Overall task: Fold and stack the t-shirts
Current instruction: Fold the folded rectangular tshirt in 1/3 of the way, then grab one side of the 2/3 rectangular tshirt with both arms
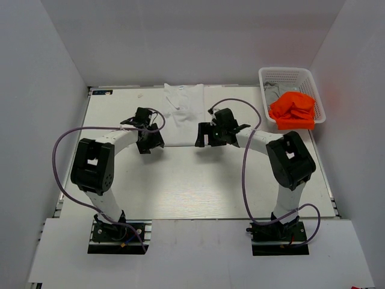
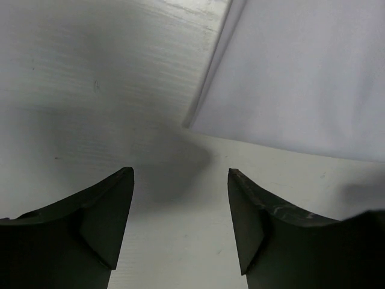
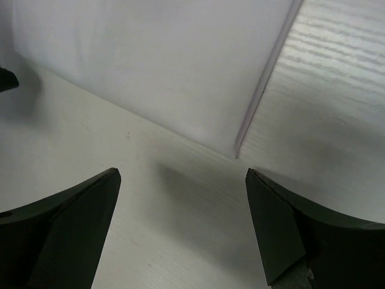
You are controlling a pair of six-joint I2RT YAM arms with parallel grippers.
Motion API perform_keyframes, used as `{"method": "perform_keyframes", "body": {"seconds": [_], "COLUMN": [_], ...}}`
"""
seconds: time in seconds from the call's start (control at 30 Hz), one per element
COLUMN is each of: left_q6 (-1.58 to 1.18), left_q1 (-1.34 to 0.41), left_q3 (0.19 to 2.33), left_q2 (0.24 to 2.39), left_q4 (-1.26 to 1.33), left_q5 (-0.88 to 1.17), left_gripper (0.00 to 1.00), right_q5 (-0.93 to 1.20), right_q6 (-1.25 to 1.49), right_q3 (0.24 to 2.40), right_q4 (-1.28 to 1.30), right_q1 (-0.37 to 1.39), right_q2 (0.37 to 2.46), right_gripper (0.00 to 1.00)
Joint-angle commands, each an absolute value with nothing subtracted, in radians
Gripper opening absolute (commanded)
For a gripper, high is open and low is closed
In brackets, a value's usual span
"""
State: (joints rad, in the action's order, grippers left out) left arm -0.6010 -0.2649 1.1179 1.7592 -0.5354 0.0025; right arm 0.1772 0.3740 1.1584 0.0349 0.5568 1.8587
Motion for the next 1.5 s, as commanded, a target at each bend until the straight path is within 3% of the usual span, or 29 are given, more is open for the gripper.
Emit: {"method": "perform_keyframes", "body": {"seconds": [0.0, 0.07, 0.37, 0.57, 0.6, 0.7, 0.73, 0.8, 1.07, 1.3, 1.47], "left_q6": [-0.614, -0.614, -0.614, -0.594, -0.594, -0.594, -0.594, -0.594, -0.646, -0.678, -0.678], "left_q1": [-0.258, -0.249, -0.249, -0.249, -0.249, -0.249, -0.249, -0.249, -0.288, -0.334, -0.37], "left_q3": [1.105, 1.104, 1.123, 1.143, 1.129, 1.117, 1.117, 1.137, 0.919, 0.792, 0.828], "left_q2": [1.761, 1.785, 1.881, 1.902, 1.902, 1.902, 1.914, 1.924, 1.642, 1.343, 1.142], "left_q4": [-0.454, -0.442, -0.413, -0.384, -0.374, -0.345, -0.345, -0.345, -0.252, -0.386, -0.619], "left_q5": [0.021, 0.044, 0.049, 0.058, 0.058, 0.058, 0.058, 0.058, 0.067, 0.257, 0.313], "left_gripper": [0.73, 0.65, 0.61, 0.33, 0.2, 0.0, 0.0, 0.0, 0.0, 0.0, 0.0], "right_q5": [0.236, 0.232, 0.255, 0.245, 0.233, 0.203, 0.187, 0.17, 0.192, 0.268, 0.333], "right_q6": [0.38, 0.382, 0.399, 0.388, 0.387, 0.397, 0.397, 0.4, 0.344, 0.313, 0.313], "right_q3": [1.173, 1.175, 1.178, 1.192, 1.192, 1.192, 1.195, 1.193, 1.069, 0.85, 0.808], "right_q4": [0.014, 0.015, 0.014, -0.02, -0.028, -0.049, -0.048, -0.049, -0.023, 0.133, 0.27], "right_q1": [0.557, 0.558, 0.557, 0.557, 0.557, 0.554, 0.555, 0.554, 0.568, 0.61, 0.646], "right_q2": [1.893, 1.904, 1.971, 2.003, 2.002, 2.017, 2.02, 2.011, 1.795, 1.519, 1.268], "right_gripper": [0.9, 0.89, 0.86, 0.75, 0.64, 0.38, 0.15, 0.02, 0.0, 0.0, 0.0]}}
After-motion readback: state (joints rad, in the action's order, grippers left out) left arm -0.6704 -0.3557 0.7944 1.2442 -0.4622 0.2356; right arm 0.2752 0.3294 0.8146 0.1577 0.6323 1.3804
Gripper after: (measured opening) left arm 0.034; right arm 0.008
